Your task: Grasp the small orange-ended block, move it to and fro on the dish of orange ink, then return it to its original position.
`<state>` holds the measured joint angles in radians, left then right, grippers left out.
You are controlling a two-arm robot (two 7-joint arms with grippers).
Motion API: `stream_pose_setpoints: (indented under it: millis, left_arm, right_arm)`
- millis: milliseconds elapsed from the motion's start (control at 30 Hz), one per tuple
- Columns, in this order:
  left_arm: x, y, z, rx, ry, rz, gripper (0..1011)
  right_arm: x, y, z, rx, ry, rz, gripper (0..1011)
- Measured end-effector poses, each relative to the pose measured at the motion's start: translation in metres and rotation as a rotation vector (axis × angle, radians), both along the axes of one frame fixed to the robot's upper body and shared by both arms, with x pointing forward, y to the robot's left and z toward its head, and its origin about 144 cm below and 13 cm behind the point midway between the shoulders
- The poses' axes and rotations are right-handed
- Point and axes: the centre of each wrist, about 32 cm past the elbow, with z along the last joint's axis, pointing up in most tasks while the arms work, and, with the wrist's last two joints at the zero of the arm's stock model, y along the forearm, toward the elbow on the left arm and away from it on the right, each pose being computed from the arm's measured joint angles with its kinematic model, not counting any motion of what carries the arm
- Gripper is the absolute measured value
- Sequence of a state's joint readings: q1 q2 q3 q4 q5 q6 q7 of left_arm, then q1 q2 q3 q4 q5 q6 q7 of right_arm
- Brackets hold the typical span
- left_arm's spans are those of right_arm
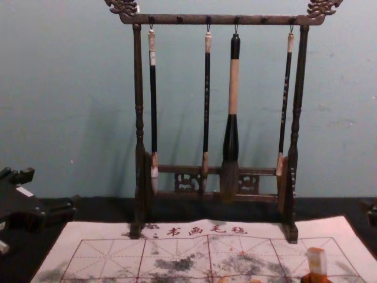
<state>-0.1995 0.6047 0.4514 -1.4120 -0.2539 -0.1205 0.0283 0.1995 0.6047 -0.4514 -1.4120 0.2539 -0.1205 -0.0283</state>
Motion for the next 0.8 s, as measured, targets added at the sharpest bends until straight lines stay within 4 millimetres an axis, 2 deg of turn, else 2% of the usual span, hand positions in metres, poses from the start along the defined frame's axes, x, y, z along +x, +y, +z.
stream_pose_setpoints:
  millis: [500,800]
  left_arm:
    - [0.0,0.0,0.0,0.0,0.0,0.0,1001]
    - [0.0,0.0,0.0,0.0,0.0,0.0,1001]
  right_arm:
    - [-0.001,-0.001,0.001,0.007,0.001,0.007,1002]
    - [-0.015,-0.005,0.014,0.125,0.018,0.1,1002]
